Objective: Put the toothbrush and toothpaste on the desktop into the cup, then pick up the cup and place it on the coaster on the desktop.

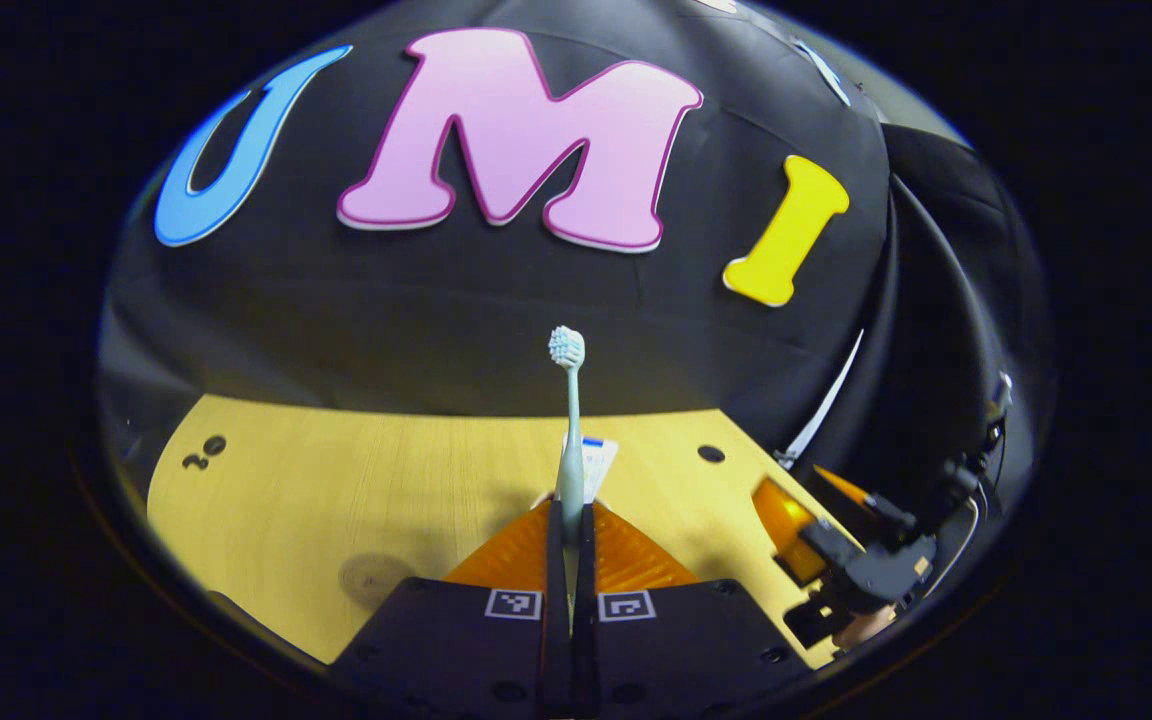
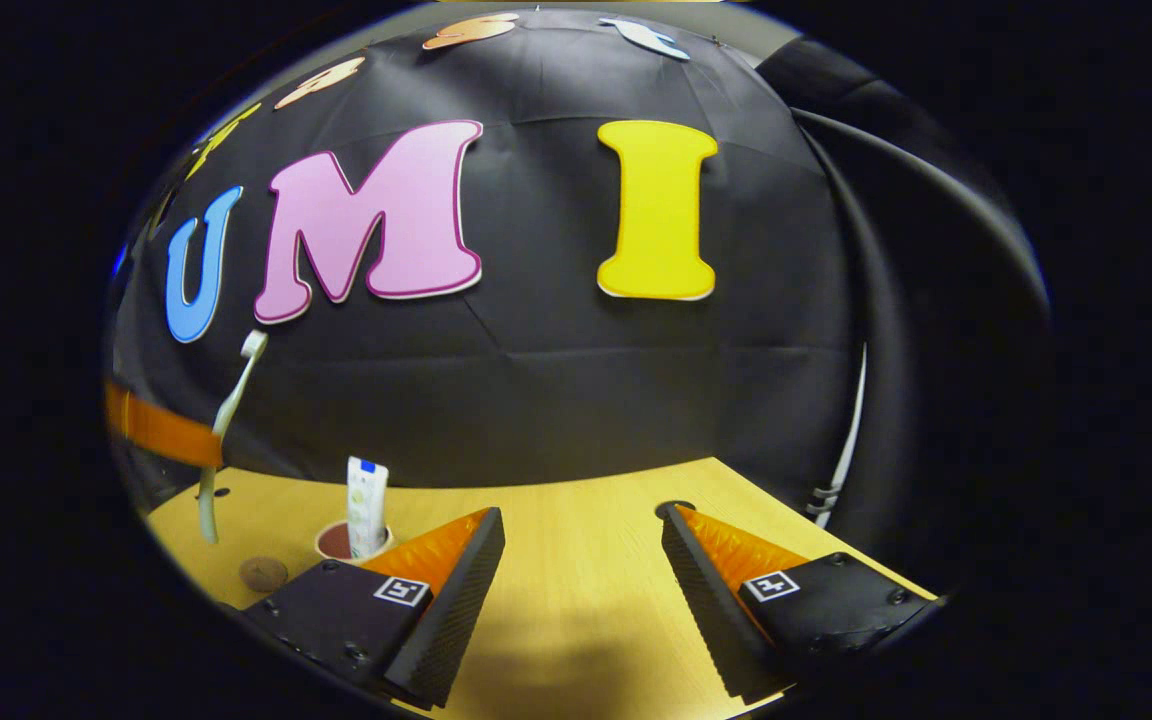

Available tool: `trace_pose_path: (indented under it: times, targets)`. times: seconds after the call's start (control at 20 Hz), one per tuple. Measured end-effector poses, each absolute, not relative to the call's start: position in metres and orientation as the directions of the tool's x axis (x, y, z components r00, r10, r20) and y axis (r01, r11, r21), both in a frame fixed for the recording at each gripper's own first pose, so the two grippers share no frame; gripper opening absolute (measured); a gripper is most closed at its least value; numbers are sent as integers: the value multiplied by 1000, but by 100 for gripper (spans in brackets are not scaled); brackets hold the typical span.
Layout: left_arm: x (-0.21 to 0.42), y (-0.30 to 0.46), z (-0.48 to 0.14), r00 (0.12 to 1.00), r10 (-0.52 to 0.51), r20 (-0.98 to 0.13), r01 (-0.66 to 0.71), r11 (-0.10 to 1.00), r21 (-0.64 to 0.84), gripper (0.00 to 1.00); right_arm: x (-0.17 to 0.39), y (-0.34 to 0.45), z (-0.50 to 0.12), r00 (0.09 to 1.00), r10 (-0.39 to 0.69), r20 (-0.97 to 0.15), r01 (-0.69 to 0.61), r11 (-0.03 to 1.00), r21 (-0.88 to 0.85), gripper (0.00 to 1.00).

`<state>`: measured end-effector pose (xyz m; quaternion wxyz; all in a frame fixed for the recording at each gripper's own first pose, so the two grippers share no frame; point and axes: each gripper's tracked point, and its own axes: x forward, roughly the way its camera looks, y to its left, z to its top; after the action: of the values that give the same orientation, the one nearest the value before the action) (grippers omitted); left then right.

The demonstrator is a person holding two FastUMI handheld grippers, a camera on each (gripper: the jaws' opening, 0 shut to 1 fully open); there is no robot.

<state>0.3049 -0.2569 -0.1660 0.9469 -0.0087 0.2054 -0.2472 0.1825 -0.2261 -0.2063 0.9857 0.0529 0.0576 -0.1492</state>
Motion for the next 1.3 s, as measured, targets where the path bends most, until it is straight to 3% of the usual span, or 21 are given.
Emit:
trace_pose_path:
  times: [0.25, 0.5, 0.8, 1.1, 1.15, 1.3]
  targets:
    - [348, -291, -169, 816, -513, -266, 495, 858, -138, 6, 154, -229, -245, 940, -269, -212, 282, 959, 37, 98]
    - [371, -302, -197, 844, -506, -177, 511, 860, -21, 6, 138, -237, -251, 936, -276, -220, 289, 957, 30, 98]
    - [375, -304, -225, 847, -493, -200, 503, 864, -2, 6, 136, -230, -260, 936, -258, -238, 279, 959, 58, 98]
    - [370, -293, -256, 852, -461, -249, 483, 875, 30, 17, 137, -201, -274, 944, -195, -267, 226, 970, 89, 98]
    - [367, -290, -257, 853, -459, -248, 481, 876, 36, 26, 138, -196, -273, 946, -184, -266, 214, 973, 91, 98]
    - [354, -283, -251, 854, -465, -234, 486, 873, 40, 81, 139, -187, -270, 952, -157, -264, 190, 976, 104, 98]
